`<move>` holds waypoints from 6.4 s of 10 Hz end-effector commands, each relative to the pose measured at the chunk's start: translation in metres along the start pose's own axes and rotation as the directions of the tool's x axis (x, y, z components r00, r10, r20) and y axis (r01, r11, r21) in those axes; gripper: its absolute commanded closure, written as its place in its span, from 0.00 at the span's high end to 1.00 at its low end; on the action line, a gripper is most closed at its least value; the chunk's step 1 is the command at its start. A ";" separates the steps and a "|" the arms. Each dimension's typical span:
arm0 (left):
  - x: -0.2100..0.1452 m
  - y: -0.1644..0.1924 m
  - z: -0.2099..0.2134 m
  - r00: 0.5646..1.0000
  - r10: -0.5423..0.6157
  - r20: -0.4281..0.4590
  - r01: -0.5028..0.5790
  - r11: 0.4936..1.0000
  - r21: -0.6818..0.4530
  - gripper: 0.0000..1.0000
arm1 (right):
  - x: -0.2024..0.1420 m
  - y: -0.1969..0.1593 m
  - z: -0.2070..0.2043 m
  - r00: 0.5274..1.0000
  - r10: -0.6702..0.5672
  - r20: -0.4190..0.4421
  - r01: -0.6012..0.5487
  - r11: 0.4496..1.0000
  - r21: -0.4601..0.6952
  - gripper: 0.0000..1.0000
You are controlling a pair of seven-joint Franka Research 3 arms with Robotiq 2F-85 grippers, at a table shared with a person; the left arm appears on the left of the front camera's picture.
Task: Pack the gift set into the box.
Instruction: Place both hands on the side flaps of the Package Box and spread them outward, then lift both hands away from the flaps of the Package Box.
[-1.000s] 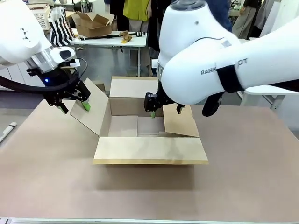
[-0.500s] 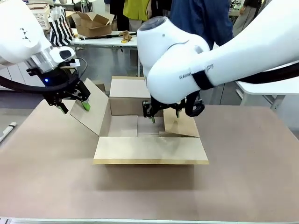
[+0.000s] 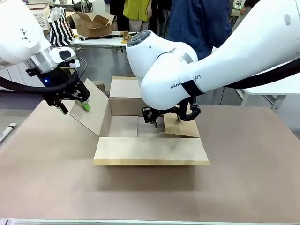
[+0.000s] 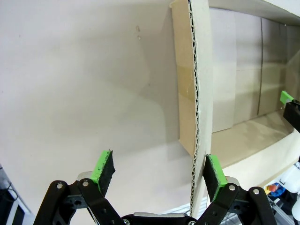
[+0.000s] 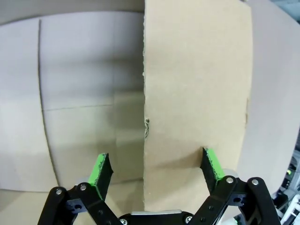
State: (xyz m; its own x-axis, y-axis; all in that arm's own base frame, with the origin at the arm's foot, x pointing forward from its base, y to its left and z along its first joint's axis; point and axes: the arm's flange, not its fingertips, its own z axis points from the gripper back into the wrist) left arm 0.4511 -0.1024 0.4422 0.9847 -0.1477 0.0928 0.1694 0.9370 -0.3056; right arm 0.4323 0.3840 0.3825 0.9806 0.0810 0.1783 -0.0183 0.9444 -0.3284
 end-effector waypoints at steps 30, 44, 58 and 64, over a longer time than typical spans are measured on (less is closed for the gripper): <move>-0.001 -0.001 0.002 1.000 0.012 0.007 -0.012 1.000 0.021 1.00 | -0.021 -0.230 -0.029 0.952 -0.283 0.116 0.243 0.931 0.273 1.00; -0.001 -0.001 0.002 1.000 0.012 0.007 -0.012 1.000 0.021 1.00 | -0.014 -0.310 -0.055 0.949 -0.311 -0.053 0.287 0.780 0.556 1.00; -0.001 -0.001 0.002 1.000 0.012 0.007 -0.012 1.000 0.021 1.00 | -0.013 -0.310 -0.058 0.944 -0.327 -0.039 0.290 0.769 0.570 1.00; -0.001 -0.001 0.002 1.000 0.012 0.007 -0.012 1.000 0.021 1.00 | -0.013 -0.310 -0.058 0.944 -0.327 -0.039 0.290 0.769 0.570 1.00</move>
State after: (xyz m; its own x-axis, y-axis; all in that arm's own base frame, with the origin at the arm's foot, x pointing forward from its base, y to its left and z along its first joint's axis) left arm 0.4512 -0.1018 0.4427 0.9848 -0.1462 0.0939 0.1682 0.9372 -0.3054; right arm 0.4354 0.0712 0.4246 0.9416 -0.2392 0.2370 0.1510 0.9290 0.3380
